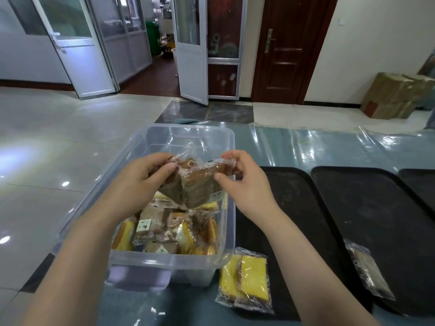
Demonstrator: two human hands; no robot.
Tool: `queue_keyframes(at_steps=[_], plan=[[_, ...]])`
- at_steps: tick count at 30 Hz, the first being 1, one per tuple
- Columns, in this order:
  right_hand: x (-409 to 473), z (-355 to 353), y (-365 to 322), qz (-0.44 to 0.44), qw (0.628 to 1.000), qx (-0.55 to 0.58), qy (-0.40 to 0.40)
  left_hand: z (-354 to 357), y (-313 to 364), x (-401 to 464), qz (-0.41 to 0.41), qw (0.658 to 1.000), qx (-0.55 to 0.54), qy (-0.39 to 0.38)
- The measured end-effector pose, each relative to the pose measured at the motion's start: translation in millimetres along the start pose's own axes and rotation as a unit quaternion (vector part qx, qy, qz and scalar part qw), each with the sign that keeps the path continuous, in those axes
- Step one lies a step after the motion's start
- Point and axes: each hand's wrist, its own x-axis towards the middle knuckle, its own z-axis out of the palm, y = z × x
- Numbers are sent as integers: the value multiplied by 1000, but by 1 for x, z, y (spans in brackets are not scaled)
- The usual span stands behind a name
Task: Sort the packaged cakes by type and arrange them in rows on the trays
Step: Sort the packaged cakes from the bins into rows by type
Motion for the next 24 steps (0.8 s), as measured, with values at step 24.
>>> queue_keyframes(at_steps=[24], plan=[[-103,-241,122,155,986,56,31,235,138,-7,30,994,-25,-103]])
